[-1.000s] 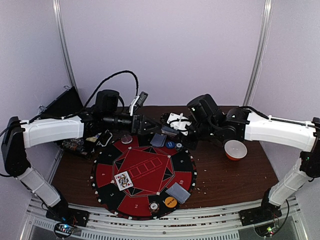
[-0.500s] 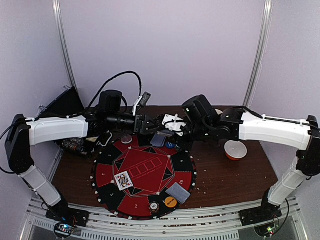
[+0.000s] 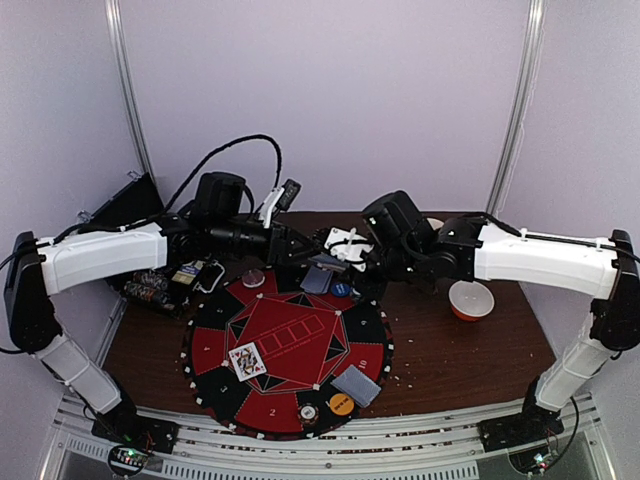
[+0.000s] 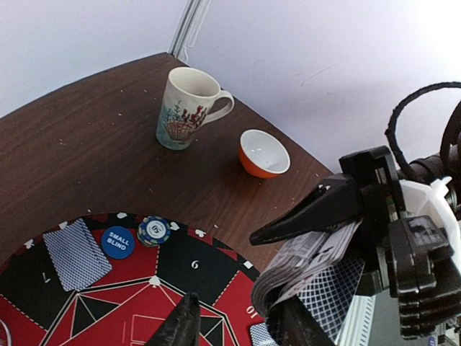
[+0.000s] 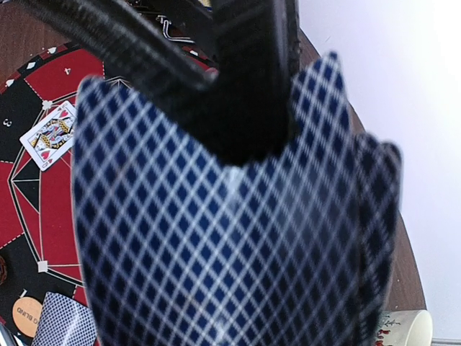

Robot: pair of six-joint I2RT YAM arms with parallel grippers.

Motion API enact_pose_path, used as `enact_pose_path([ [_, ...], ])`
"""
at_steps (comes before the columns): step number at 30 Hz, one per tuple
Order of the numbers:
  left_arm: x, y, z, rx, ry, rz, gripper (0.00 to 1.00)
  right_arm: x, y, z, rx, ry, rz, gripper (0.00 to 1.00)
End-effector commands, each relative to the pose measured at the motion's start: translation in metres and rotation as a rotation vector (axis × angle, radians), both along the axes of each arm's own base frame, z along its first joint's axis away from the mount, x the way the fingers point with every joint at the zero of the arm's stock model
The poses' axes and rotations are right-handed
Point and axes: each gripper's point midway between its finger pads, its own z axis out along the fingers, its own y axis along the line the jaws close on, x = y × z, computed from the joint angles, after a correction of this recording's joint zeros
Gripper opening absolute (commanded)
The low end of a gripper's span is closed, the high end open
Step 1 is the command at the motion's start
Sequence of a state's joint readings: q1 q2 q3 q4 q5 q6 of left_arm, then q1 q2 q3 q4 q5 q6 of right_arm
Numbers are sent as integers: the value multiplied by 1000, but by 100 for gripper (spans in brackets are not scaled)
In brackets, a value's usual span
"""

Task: Distribute texas hold em gaming equipment
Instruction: Pick up the poker card from the face-down deck piles.

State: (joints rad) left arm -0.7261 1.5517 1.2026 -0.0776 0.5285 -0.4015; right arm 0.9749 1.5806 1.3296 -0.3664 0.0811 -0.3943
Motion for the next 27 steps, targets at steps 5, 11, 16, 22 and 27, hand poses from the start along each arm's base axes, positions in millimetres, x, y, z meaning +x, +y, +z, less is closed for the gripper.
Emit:
enact_pose_path([
  [5,-1,12,17,0,-80,0,24,-3,1,7,14,-17,8,29],
  [11,-23,10,28,-59,-89,-106,0,-1,-5,8,12,-17,-9,29],
  [16,-33,11,31,-103,-77,-149,0,-1,-10,7,21,-11,-17,29],
  [22,-31,2,22,-112,-35,-183,9,-2,-7,9,33,-9,-7,29],
  [27,-24,1,23,-98,-52,-156,30,-2,-7,11,38,-11,-3,29],
])
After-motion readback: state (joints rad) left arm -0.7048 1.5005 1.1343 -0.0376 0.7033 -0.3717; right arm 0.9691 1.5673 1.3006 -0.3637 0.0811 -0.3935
